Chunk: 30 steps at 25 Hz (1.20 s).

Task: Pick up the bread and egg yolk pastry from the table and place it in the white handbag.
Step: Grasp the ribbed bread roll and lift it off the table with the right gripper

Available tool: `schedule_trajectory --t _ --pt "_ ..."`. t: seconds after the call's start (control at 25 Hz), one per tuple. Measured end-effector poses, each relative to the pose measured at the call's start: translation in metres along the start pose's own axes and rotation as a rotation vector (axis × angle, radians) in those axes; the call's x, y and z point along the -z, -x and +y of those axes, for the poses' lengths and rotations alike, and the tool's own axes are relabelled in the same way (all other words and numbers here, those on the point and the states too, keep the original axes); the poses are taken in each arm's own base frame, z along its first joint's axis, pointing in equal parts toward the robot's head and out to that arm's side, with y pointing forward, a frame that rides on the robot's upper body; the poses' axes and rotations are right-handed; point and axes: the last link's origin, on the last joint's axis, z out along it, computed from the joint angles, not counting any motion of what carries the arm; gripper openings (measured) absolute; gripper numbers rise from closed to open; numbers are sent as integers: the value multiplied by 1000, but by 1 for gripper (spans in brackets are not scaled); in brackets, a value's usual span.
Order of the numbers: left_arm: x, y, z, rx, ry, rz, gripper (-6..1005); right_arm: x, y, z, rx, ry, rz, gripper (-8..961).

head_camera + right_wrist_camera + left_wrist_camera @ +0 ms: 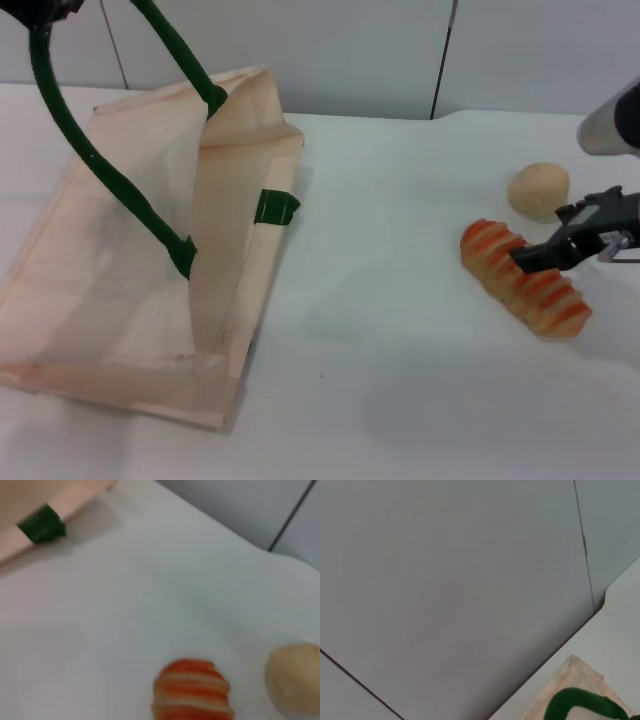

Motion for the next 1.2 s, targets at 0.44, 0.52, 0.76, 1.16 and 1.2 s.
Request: schedule_trajectory --t 0.44,0.52,0.76,1.16,1.2 --pt "0 -1 -1 -1 -10 -4 123 0 -6 11 9 54 69 851" --pt "0 -2 -1 -6 -9 1 123 1 -6 13 9 66 69 854" --pt "0 -6 -1 -28 -8 13 123 1 -7 12 7 66 74 856" --pt "-5 -12 2 -41 14 15 123 -5 -13 8 -2 68 110 857" --pt "-5 -12 2 -41 14 15 123 -5 -13 8 -1 67 111 857"
